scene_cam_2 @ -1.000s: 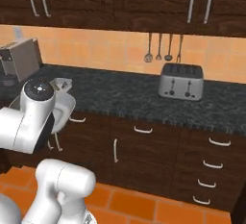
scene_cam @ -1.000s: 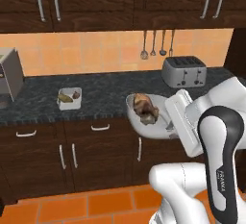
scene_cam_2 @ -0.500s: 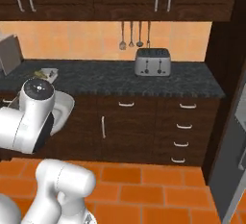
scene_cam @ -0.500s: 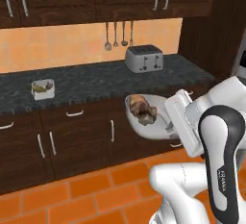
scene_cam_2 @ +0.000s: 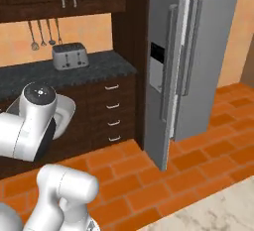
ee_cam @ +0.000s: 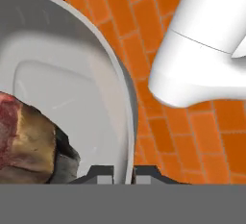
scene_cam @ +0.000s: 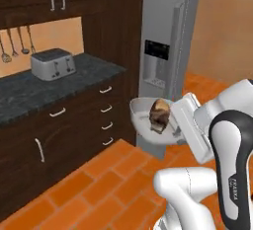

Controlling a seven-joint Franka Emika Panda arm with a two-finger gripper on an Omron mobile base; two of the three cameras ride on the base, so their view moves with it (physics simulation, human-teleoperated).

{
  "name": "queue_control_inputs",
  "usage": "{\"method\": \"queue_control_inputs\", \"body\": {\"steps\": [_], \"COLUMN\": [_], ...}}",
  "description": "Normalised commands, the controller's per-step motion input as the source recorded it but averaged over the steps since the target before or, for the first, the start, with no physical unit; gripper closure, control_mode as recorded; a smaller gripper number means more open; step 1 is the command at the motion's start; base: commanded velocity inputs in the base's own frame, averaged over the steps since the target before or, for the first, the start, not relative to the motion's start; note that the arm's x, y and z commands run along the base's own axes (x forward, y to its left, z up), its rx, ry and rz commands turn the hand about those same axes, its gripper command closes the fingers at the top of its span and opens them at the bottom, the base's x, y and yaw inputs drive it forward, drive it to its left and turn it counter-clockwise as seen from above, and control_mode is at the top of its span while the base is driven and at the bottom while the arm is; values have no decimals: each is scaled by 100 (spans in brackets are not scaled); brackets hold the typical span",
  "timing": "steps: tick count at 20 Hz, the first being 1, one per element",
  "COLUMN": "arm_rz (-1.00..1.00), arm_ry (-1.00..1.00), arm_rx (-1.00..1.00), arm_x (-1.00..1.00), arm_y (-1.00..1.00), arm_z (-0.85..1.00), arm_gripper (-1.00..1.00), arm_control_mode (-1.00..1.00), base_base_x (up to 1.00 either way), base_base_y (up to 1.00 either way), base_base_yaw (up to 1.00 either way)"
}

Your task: Take the meat container that has the steak and place it on the second highest rack of the freezer. Then take the vegetable container that has the potato and mushroom and place it on the highest rack of the freezer.

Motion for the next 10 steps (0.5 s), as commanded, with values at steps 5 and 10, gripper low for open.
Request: {"method": "queue_control_inputs", "body": {"steps": [5,10], "arm_rz": [0,0], "arm_ry": [0,0], "arm_rx": [0,0], "arm_x": [0,0], "arm_y": [0,0], "arm_z": [0,0], "arm_gripper": [100,100], "arm_control_mode": [100,100], "base_base_x": [17,49], "base_base_y": [11,50], "base_base_yaw": [-93,-61]}}
